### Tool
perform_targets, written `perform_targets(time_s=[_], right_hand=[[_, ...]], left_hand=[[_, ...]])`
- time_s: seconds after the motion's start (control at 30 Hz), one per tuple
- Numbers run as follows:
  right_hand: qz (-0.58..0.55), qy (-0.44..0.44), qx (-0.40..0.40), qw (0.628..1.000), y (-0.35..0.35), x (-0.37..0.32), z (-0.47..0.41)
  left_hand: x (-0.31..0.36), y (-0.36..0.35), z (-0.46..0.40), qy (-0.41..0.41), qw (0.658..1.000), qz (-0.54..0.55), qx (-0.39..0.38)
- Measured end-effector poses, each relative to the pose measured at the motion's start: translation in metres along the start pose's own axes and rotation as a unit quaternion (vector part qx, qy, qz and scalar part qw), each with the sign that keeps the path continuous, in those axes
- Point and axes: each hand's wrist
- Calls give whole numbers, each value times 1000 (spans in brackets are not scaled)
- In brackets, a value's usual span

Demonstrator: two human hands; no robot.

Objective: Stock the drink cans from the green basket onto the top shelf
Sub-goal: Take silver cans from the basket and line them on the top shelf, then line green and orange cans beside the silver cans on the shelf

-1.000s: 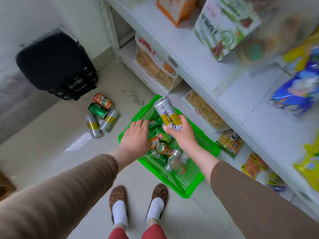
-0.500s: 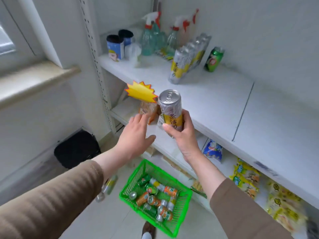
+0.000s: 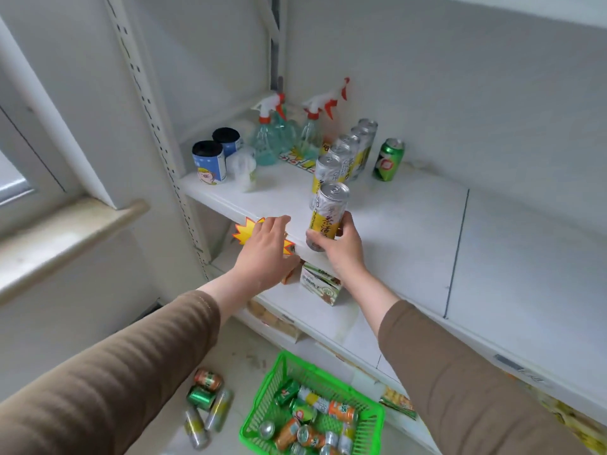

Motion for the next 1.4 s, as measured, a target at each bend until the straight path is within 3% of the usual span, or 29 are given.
perform_targets(time_s=[0.63,1.0,1.4], right_hand=[[108,-40,165,979,-82,12,-59],[140,-28,161,977,-77,22,-52],[256,132,74,955,-42,43,9]], left_hand=[[-66,-2,-95,-76,995,26,-66],[-63,-16,-102,-94,993,34,-64],[-46,-53,-37,-52,998,-12,34]])
Point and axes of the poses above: each hand's wrist, its own z-axis away from the middle knuckle, its own y-axis out of the back of the hand, x = y × z, and after that the axes turned 8 degrees about y, right-handed
